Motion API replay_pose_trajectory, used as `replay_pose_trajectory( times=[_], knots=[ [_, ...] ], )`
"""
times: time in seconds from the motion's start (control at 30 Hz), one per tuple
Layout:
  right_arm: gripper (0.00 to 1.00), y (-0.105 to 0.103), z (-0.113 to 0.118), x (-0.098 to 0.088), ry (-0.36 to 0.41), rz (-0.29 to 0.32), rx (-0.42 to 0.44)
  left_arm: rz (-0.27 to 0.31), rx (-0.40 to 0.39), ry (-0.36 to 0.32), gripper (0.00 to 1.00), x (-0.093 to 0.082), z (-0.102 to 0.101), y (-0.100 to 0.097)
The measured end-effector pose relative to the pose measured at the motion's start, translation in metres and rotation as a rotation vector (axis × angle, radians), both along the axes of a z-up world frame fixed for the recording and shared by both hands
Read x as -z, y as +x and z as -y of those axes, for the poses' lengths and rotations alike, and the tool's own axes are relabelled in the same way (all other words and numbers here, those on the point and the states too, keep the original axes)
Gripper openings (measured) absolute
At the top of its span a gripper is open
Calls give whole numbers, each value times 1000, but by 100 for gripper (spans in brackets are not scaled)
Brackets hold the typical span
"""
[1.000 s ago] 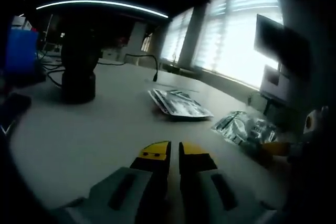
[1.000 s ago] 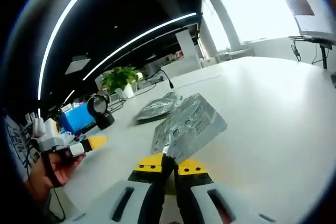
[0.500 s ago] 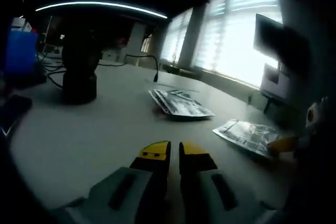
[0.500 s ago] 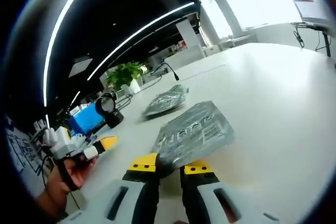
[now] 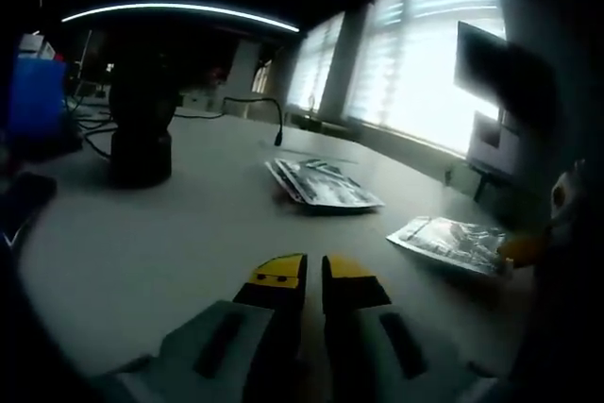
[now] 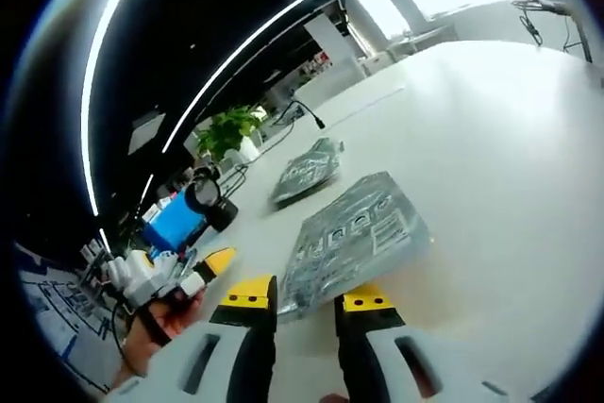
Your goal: Clip sheet goods on table flip sheet goods clip sheet goods scan sheet goods put sheet goods back to table
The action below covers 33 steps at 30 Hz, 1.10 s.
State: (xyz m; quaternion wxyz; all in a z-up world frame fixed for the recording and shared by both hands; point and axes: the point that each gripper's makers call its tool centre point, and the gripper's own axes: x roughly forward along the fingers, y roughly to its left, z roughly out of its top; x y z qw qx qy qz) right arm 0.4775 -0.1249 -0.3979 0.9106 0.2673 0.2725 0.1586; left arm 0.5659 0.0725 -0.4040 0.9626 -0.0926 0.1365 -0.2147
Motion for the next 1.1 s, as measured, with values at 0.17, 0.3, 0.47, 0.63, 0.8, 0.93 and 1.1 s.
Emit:
replay_pose_trajectory(
  times=[0.17, 0.3, 0.47, 0.63, 0.8, 0.93, 1.1],
  knots=[
    [27, -7, -4, 4, 44, -48, -17, -6, -1, 2, 0, 1, 0, 0],
    [29, -13, -11, -1, 49, -52, -53, -5, 0, 6, 0, 1, 1, 1],
    [31, -17, -13, -7, 36, -41, -80, -2, -1, 16, 0, 1, 0, 0],
    [32, -22, -16, -11, 38, -37, -105, -6, 0, 10, 0, 2, 0, 1],
    [32, -25, -9, -8, 45, -60, -105, -4, 1, 12, 0, 2, 1, 1],
    [31, -28, -3, -13, 70, -70, -96, -4, -1, 13, 0, 2, 0, 1],
    [28, -32, 2, -12, 57, -69, -108, -8, 2, 17, 0, 3, 1, 1]
  ],
)
